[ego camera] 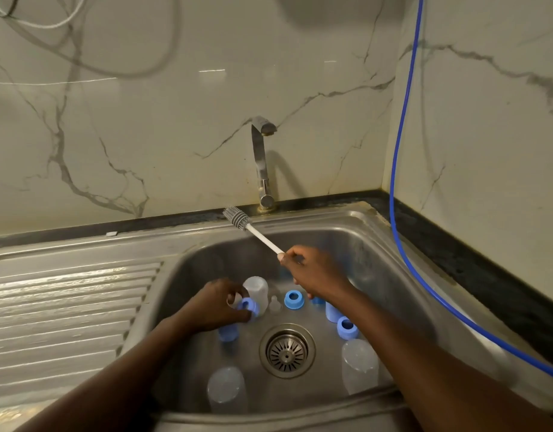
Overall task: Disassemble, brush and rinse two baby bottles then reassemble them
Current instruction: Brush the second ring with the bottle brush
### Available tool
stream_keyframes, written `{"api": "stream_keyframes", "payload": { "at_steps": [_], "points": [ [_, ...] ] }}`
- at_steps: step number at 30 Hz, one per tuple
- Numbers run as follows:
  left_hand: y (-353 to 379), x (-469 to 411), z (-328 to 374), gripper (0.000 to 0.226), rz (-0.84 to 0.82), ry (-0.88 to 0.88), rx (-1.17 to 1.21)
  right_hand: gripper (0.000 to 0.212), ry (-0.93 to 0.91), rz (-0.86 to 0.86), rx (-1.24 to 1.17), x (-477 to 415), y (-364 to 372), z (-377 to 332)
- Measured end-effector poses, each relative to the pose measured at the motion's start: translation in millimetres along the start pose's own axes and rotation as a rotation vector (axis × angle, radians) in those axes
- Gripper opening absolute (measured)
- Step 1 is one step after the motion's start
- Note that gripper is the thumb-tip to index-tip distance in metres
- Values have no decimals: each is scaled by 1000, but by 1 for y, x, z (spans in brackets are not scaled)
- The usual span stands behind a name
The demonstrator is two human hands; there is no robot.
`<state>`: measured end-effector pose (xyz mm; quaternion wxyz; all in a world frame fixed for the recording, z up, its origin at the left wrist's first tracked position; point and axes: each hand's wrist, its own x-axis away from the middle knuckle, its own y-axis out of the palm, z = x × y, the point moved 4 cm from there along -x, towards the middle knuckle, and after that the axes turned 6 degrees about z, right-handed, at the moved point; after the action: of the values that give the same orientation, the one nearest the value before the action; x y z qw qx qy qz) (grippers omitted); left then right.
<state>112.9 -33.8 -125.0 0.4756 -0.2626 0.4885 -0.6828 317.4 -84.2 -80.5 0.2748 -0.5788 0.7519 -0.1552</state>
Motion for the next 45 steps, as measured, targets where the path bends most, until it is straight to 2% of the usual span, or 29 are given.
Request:
{"api": "stream_keyframes", "payload": {
  "at_steps": [2,4,6,9,12,16,23,27,29,32,34,37,40,42,45],
  "points": [
    [-15,0,-1,27,96,-88,251,31,-30,16,37,0,-2,-1],
    [-20,2,-8,33,156,-212,687,30,-48,20,63,0,-3,-2],
    [-24,8,-11,23,276,-284,1064,26,-81,13,101,0,-4,-2],
    [-34,12,-19,4,423,-365,1465,14,-145,4,144,1,-7,-4],
    [-52,10,-31,10,519,-373,1690,6,-198,-5,163,2,-8,-7],
    [-64,7,-36,9,566,-333,1699,6,-243,-25,175,6,-5,-15],
    [-59,0,-24,25,371,-291,1681,8,-308,-24,235,8,8,-21],
    [-60,1,-24,22,407,-262,1673,11,-307,18,291,10,10,-21],
    [-59,1,-24,28,430,-259,1649,15,-302,18,321,12,14,-22],
    [-55,0,-25,49,460,-278,1654,19,-325,11,328,16,22,-26],
    [-56,-1,-25,56,463,-292,1675,18,-320,1,294,16,25,-29],
    [-53,-2,-24,54,415,-329,1777,15,-280,-52,219,16,27,-31],
    [-53,-1,-21,56,334,-368,1851,13,-304,-24,225,17,24,-34],
    [-53,0,-19,61,293,-388,1785,12,-315,9,248,18,23,-36],
    [-52,0,-26,63,369,-420,1716,17,-316,2,298,20,23,-42]
  ]
}}
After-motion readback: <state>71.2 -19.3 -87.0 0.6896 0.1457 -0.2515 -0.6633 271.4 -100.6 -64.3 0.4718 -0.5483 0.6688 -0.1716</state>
